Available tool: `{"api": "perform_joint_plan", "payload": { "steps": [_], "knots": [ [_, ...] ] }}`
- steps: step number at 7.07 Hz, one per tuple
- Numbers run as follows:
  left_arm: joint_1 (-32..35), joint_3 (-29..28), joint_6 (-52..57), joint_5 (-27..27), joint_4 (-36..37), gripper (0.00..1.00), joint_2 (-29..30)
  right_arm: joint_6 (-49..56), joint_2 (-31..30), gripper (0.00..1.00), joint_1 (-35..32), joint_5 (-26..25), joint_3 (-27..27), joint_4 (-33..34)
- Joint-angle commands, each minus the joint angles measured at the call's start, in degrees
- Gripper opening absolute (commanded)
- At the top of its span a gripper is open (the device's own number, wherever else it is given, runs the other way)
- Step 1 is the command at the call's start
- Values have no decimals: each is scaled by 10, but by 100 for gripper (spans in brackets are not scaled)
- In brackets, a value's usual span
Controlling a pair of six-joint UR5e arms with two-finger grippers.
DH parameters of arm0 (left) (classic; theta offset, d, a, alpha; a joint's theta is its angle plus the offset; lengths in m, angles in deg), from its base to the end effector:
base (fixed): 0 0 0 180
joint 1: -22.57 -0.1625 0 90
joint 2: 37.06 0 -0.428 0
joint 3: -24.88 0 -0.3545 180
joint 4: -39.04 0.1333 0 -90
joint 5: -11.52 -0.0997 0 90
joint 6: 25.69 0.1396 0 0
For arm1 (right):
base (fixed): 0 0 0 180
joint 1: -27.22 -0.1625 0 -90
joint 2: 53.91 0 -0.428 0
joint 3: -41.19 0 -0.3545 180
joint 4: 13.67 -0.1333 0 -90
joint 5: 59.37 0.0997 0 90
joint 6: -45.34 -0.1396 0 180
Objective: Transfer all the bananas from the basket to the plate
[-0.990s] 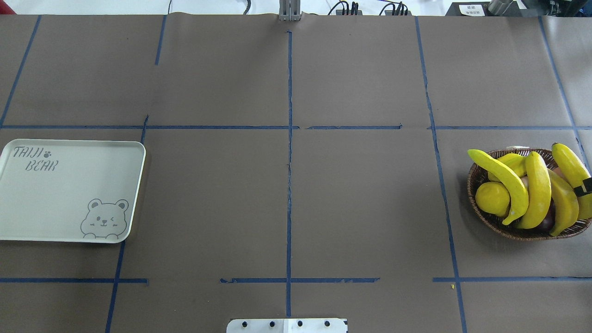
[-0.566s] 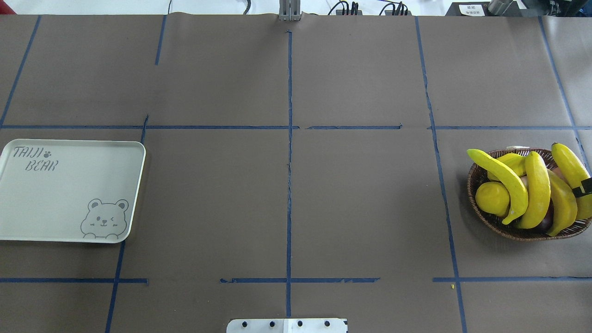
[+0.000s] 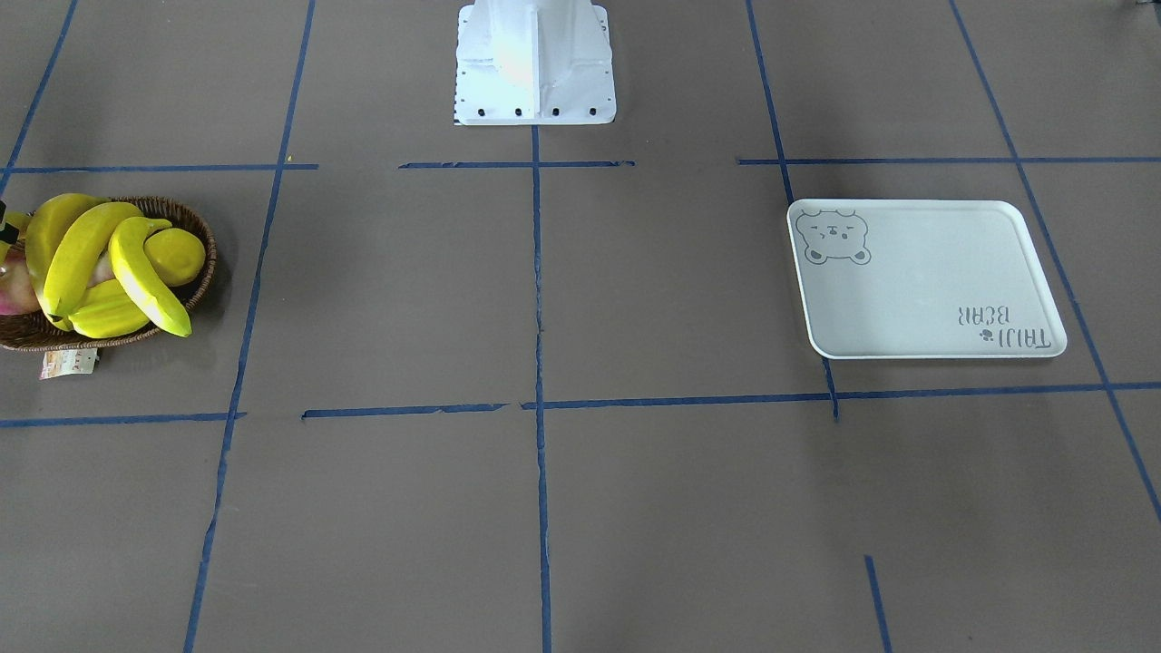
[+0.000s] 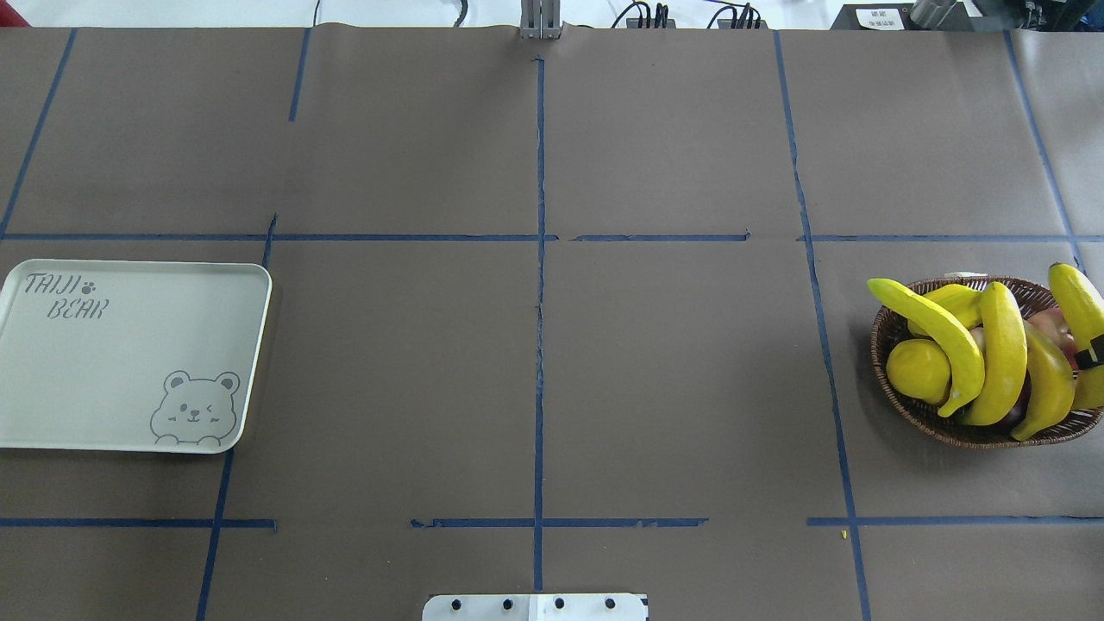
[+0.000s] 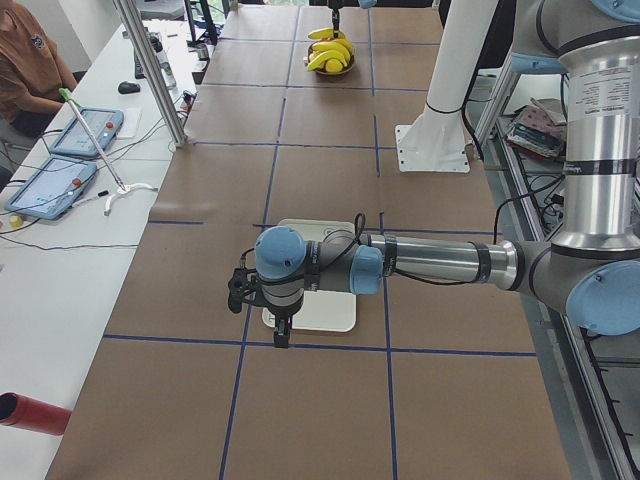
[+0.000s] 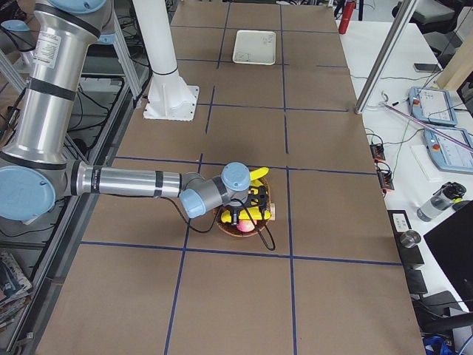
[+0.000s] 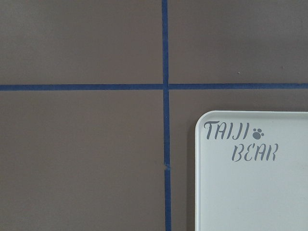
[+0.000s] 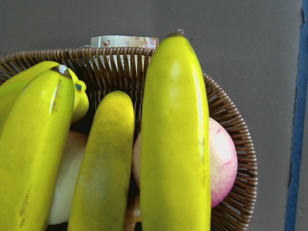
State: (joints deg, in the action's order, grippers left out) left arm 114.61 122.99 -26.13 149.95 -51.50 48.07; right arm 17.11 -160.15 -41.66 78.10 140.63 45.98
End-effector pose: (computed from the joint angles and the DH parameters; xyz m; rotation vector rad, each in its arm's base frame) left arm -0.0439 -0.4219 0.6548 0.0738 0.8440 -0.0128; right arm -0.1018 -0.3481 0.6621 0.0109 -0.9025 -0.0547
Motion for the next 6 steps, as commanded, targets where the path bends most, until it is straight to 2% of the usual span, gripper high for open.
{"api": "perform_joint_plan", "payload": {
  "steps": [1, 3, 4, 5, 6],
  "knots": [
    [0, 1, -1, 2, 0, 100, 0, 2, -7, 1, -16, 4, 19, 1],
    [0, 0, -1, 2, 0, 100, 0, 5, -68, 0, -36, 41, 74, 5],
    [0, -2, -1, 2, 0, 100, 0, 6, -91, 0, -38, 41, 113, 23],
    [0, -2, 0, 2, 0, 100, 0, 9, -95, 0, -54, 34, 151, 72],
    [0, -3, 0, 2, 0, 100, 0, 26, -95, 0, -70, 4, 174, 111]
  ]
}}
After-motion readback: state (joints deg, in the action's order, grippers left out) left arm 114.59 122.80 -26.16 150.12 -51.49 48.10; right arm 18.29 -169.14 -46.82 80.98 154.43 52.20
